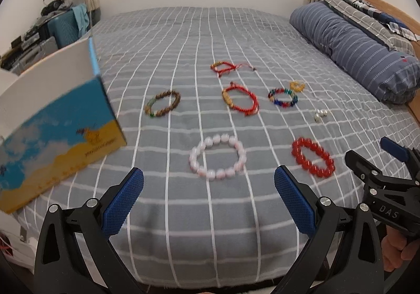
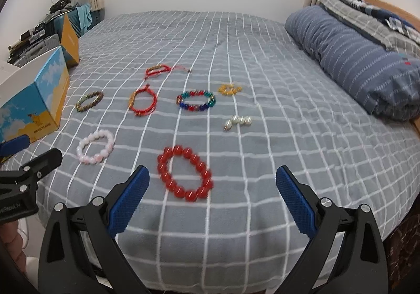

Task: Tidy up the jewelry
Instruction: 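Grasp the red string bracelet with left tool while right tool grasps pearl earrings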

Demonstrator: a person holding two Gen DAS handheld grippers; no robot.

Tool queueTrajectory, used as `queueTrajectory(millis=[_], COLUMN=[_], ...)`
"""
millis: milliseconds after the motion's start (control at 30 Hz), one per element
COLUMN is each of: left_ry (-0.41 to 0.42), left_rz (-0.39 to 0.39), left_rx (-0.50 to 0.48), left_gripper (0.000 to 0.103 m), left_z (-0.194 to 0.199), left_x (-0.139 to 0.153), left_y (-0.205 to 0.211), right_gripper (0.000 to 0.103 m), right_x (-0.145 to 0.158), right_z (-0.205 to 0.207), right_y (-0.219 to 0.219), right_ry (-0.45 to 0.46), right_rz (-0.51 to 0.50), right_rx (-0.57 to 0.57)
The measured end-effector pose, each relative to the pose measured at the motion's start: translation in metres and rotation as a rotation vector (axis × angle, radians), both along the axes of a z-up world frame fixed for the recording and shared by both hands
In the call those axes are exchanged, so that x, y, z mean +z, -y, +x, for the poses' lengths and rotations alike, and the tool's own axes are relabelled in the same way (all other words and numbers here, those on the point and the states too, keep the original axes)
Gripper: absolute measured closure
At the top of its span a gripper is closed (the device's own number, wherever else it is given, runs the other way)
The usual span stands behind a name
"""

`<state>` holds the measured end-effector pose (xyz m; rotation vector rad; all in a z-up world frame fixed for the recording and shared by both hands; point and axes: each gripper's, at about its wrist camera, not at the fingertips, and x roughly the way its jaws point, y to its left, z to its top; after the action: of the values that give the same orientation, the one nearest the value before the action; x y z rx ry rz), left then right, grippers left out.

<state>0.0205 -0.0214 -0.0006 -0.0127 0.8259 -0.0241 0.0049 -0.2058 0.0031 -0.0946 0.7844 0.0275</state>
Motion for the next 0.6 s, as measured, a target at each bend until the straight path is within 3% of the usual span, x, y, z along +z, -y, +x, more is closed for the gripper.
queueTrajectory(millis=[233,600], left_ry=[-0.011,-0.143], left_rz=[0.004,0.052], left_rx=[-0.021,0.0], left_gripper=[0.006,0.006], left_z=[0.059,0.166], left_x=[0.005,-0.043], left_y=[0.014,0.027], right_gripper=[0.01,0.016], right_x=[0.006,-0.038], right_z=[0.06,0.145], right_y=[0.014,0.034], right_ry=[-0.042,-0.166], right_rz=[0.016,0.01], right_rx=[0.011,-0.062])
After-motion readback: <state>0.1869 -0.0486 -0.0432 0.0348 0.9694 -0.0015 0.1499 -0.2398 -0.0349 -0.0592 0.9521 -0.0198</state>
